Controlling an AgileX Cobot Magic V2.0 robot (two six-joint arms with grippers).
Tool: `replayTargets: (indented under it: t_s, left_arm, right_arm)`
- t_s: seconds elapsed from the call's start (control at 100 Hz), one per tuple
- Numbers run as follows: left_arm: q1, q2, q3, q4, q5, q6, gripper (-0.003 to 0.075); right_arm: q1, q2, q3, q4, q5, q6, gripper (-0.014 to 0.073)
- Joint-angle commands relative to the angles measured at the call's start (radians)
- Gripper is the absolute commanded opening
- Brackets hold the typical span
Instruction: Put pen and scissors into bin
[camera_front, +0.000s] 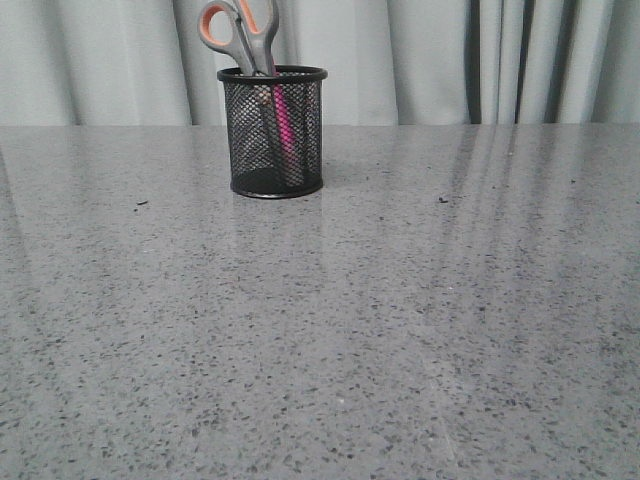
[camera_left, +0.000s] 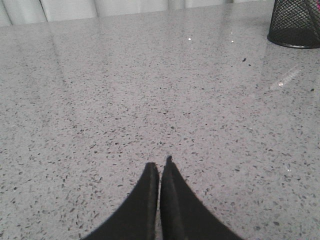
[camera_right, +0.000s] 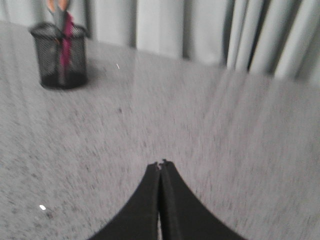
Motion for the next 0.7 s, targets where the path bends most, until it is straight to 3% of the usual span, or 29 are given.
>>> replayTargets:
  t_s: [0.0, 0.1, 0.14, 0.23, 0.36, 0.69]
  left_arm:
    - [0.002, -0.031, 0.044, -0.017, -0.048, -0.009, -0.0019]
    - [0.002, -0.031, 0.044, -0.017, -0.048, -0.009, -0.0019]
    - [0.002, -0.031, 0.044, -0.017, -0.048, -0.009, -0.0019]
    - [0.002, -0.031, 0.044, -0.017, -0.048, -0.009, -0.0019]
    - [0.002, -0.031, 0.044, -0.017, -0.048, -0.009, -0.0019]
    - [0.002, -0.031, 0.044, -0.017, -0.048, -0.009, -0.0019]
  right_arm:
    - [-0.121, 0.035, 0.082, 0.063, -0.235, 0.0, -0.0069]
    - [-0.237, 0.028, 0.207, 0.065, -0.423, 0.0, -0.0069]
    - [-0.27, 0.021, 0.193, 0.065, -0.334, 0.0, -0.0069]
    - [-0.319, -0.005, 0.2, 0.074, -0.295, -0.006, -0.0069]
    - [-0.354, -0.076, 0.2, 0.127, -0.127, -0.016, -0.0069]
    - [-0.354, -0.071, 0.2, 0.139, -0.138, -0.075, -0.0069]
